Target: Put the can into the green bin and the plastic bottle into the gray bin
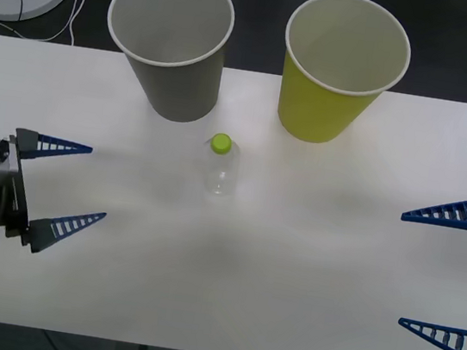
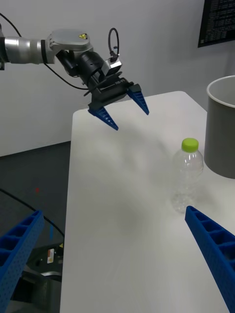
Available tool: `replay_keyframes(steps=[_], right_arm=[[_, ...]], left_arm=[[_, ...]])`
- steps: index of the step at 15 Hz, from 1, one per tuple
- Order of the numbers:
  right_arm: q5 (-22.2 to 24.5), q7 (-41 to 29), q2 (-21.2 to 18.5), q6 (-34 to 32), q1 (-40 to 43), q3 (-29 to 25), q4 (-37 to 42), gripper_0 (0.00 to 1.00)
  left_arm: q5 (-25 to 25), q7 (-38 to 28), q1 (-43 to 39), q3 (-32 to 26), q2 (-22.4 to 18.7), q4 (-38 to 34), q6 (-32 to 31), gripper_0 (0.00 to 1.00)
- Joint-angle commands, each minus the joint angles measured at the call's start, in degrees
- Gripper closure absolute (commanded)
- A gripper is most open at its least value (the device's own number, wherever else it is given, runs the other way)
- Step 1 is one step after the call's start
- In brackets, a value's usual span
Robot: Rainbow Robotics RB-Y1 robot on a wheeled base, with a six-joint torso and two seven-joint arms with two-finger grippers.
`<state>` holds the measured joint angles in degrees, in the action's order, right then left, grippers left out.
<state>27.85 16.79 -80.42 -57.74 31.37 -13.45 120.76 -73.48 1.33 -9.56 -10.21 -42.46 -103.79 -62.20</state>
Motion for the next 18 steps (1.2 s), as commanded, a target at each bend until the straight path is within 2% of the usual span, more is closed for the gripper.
replay_keyframes(steps=[1,7,12,15,18], right_arm=[[0.0,0.0,0.0,0.0,0.0,0.0,0.0,0.0],[0.0,0.0,0.0,0.0,0.0,0.0,0.0,0.0],[0.0,0.0,0.0,0.0,0.0,0.0,0.0,0.0],[0.0,0.0,0.0,0.0,0.0,0.0,0.0,0.0],[0.0,0.0,0.0,0.0,0.0,0.0,0.0,0.0]], left_arm=[[-0.2,-0.4,0.8,2.7,0.0,0.0,2.6,0.0],[-1.3,-0.1,2.4,9.2,0.0,0.0,7.7,0.0],[-4.7,-0.7,2.8,10.0,0.6,0.0,11.0,0.0],[-8.0,-2.1,2.8,10.0,3.4,0.0,12.0,0.0],[-8.9,-2.8,3.1,10.1,7.2,0.0,12.0,0.0]])
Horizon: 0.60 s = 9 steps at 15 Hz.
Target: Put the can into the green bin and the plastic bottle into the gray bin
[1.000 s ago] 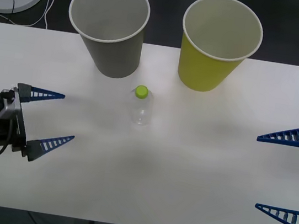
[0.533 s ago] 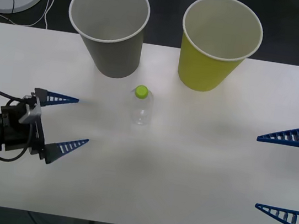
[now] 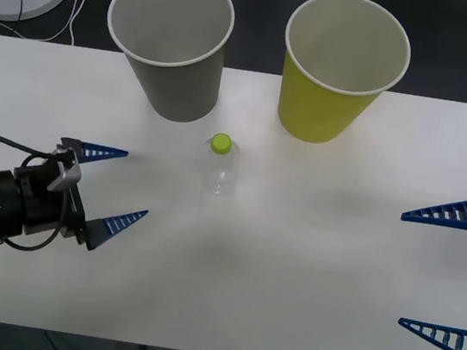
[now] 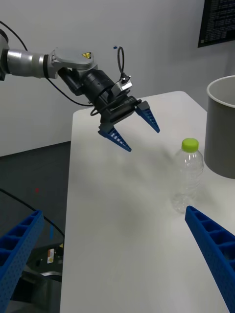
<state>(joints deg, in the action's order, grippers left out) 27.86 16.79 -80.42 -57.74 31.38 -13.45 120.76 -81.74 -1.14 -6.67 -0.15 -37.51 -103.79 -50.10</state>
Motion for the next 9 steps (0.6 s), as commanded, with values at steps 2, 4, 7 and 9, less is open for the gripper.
replay_keyframes(steps=[2,4,7,9], right_arm=[[0.0,0.0,0.0,0.0,0.0,0.0,0.0,0.0],[0.0,0.0,0.0,0.0,0.0,0.0,0.0,0.0],[0.0,0.0,0.0,0.0,0.0,0.0,0.0,0.0],[0.0,0.0,0.0,0.0,0.0,0.0,0.0,0.0]], left_arm=[[-2.3,-1.0,1.0,0.4,4.6,0.0,0.0,0.0],[-2.9,-1.8,2.0,1.3,5.4,0.0,0.2,0.0],[-3.1,-2.7,3.3,4.3,5.4,0.0,3.2,0.0],[-3.9,-3.4,4.0,5.7,5.5,0.0,4.5,0.0]])
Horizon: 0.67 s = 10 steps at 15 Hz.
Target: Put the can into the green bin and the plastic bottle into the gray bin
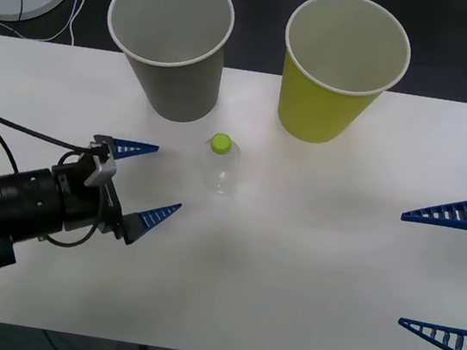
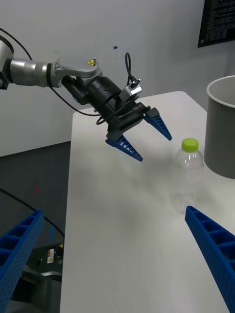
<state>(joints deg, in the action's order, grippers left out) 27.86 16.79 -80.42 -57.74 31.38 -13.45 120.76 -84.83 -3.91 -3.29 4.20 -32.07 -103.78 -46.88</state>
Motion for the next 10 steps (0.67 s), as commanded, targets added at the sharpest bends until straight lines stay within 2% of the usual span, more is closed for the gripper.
replay_keyframes(steps=[1,5,10], right_arm=[[0.0,0.0,0.0,0.0,0.0,0.0,0.0,0.0],[0.0,0.0,0.0,0.0,0.0,0.0,0.0,0.0],[0.0,0.0,0.0,0.0,0.0,0.0,0.0,0.0]], left_arm=[[-1.5,-1.1,1.1,1.9,0.0,0.0,1.9,0.0],[-2.4,-2.9,2.4,3.6,0.3,0.0,3.8,0.0],[-6.8,-5.8,4.4,4.2,2.2,0.2,4.0,0.0]])
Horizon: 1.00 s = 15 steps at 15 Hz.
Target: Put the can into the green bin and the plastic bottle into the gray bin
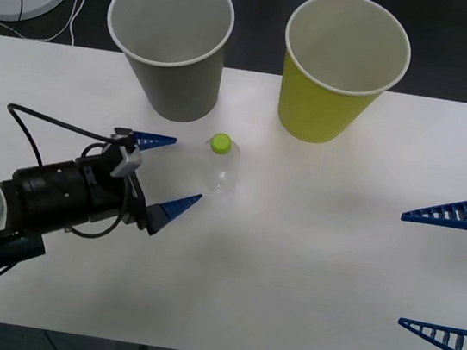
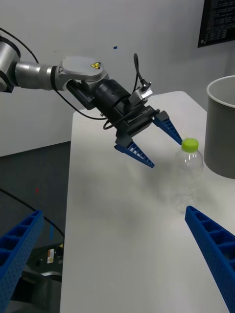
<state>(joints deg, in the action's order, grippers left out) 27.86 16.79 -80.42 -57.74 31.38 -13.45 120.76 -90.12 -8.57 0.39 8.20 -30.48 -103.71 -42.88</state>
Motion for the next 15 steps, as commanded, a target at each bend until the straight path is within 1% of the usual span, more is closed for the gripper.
replay_keyframes(steps=[1,2,3,9,15], right_arm=[[0.0,0.0,0.0,0.0,0.0,0.0,0.0,0.0],[0.0,0.0,0.0,0.0,0.0,0.0,0.0,0.0],[0.0,0.0,0.0,0.0,0.0,0.0,0.0,0.0],[0.0,0.0,0.0,0.0,0.0,0.0,0.0,0.0],[0.0,0.0,0.0,0.0,0.0,0.0,0.0,0.0]], left_arm=[[-2.1,-1.9,1.0,0.2,0.8,0.1,0.0,0.0],[-4.1,-4.3,1.8,0.8,1.0,0.1,0.0,0.0],[-5.9,-5.0,2.6,1.1,1.3,0.1,0.3,0.0],[-10.2,-8.0,3.8,2.1,4.2,0.1,0.5,0.0],[-14.2,-10.8,5.4,3.4,6.2,0.1,0.6,0.0]])
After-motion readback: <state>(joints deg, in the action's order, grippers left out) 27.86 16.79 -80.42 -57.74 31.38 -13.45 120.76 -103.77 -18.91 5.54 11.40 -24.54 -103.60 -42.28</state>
